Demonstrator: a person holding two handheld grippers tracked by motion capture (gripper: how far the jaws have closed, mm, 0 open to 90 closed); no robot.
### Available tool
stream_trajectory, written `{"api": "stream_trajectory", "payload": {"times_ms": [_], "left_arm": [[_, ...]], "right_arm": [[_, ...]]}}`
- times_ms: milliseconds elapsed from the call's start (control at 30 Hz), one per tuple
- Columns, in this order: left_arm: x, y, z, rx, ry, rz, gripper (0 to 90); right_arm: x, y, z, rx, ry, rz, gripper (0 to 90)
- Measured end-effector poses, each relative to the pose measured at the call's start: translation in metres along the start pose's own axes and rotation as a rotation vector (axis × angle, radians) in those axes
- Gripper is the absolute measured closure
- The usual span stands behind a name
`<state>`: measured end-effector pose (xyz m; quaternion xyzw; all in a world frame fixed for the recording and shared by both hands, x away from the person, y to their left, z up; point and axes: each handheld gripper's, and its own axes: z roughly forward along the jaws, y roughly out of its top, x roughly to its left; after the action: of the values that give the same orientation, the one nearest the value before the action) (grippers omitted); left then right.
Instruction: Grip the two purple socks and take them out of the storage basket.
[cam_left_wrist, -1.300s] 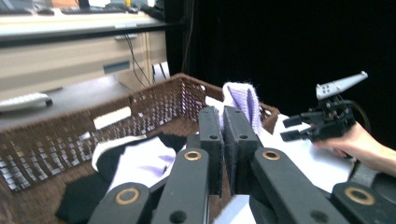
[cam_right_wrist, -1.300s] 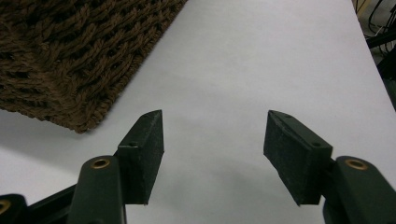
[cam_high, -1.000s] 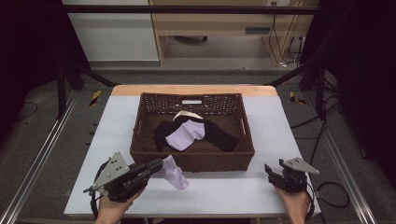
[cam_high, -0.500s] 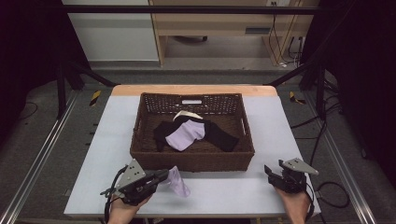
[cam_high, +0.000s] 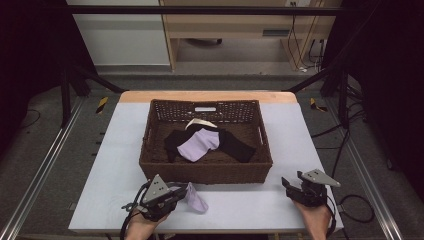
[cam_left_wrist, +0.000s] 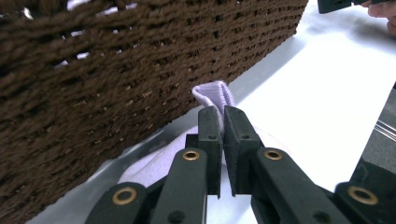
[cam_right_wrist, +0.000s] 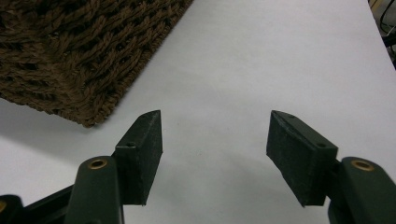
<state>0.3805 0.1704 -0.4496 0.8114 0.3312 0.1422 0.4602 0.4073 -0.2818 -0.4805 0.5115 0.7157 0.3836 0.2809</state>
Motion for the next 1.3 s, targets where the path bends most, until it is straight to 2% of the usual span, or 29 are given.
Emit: {"api": "stream_trajectory", "payload": {"times_ms": [100, 167, 333, 467, 700, 933, 1067, 1300], "left_arm": [[0.001, 0.0, 0.0, 0.009, -0.016, -0.014, 75.1], [0.0, 0.0, -0.002, 0.011, -0.012, -0.013, 66.9], [0.001, 0.007, -0.013, -0.019, 0.001, -0.026, 58.8], [0.005, 0.014, -0.025, -0.062, 0.007, -0.055, 54.5], [0.009, 0.03, -0.044, -0.126, 0.042, -0.071, 50.2], [0.015, 0.051, -0.059, -0.189, 0.073, -0.066, 47.3], [0.019, 0.063, -0.061, -0.216, 0.093, -0.058, 46.3], [0.033, 0.095, -0.058, -0.217, 0.144, -0.035, 44.5]], "right_arm": [[0.001, 0.0, 0.001, 0.003, 0.001, 0.001, 35.2], [0.001, 0.0, 0.001, 0.004, -0.001, -0.003, 34.5], [0.001, 0.0, 0.0, 0.005, -0.004, -0.005, 34.0], [0.0, 0.0, 0.0, 0.004, -0.005, -0.002, 33.8], [0.001, 0.0, 0.0, 0.005, -0.005, -0.003, 33.8], [0.0, 0.0, 0.0, 0.002, -0.005, 0.009, 33.3], [0.0, 0.001, 0.0, 0.0, -0.002, 0.017, 33.2], [0.001, 0.002, 0.001, -0.001, -0.006, 0.002, 33.1]]}}
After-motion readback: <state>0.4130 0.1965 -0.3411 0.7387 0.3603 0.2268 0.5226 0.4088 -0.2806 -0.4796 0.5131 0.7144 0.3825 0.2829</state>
